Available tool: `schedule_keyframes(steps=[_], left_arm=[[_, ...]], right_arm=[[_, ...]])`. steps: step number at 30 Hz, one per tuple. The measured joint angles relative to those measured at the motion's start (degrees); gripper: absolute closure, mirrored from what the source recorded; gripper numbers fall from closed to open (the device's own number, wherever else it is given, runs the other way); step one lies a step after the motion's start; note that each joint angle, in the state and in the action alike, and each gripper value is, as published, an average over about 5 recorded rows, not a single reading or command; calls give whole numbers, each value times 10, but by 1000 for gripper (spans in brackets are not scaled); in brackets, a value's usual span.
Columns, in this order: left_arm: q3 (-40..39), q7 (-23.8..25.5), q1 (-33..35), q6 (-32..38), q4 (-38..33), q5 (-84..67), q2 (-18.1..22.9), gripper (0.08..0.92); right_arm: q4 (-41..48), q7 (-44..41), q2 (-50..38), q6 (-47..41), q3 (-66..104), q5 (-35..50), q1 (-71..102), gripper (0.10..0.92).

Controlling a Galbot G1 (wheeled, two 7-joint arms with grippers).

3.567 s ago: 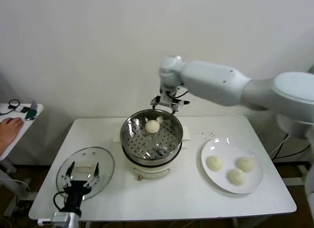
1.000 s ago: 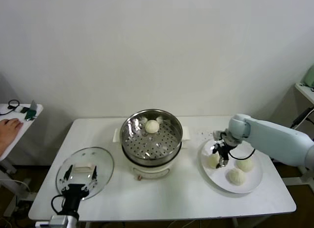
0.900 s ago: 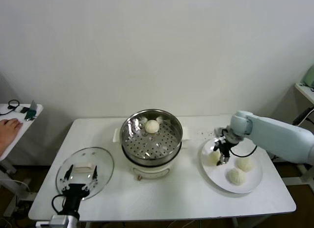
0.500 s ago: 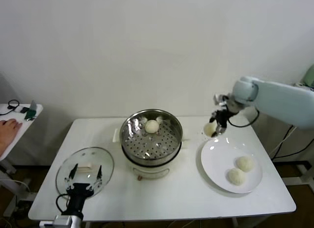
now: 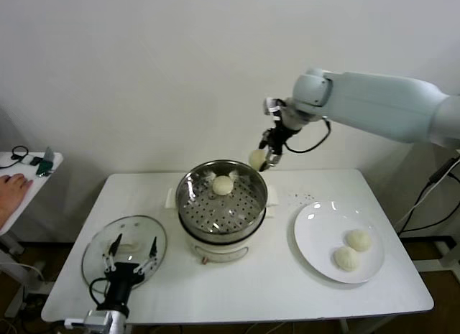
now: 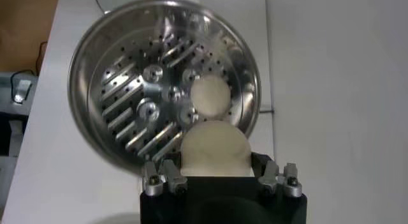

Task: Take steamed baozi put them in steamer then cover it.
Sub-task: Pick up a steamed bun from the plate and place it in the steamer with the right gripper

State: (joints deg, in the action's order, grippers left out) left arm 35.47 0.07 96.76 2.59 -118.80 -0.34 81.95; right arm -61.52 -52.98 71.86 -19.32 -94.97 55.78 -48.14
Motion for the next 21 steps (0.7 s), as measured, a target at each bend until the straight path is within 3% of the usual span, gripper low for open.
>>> schedule_keyframes(steps=[10,21], left_arm=[[1,-1,-2,2,5,0,-4,177],[2,0,-4,3,7,-3,-8,177]], right_arm=[[54,15,118,-5,-13,27,47,330],[98,18,190,-3,-22,17,104,328]])
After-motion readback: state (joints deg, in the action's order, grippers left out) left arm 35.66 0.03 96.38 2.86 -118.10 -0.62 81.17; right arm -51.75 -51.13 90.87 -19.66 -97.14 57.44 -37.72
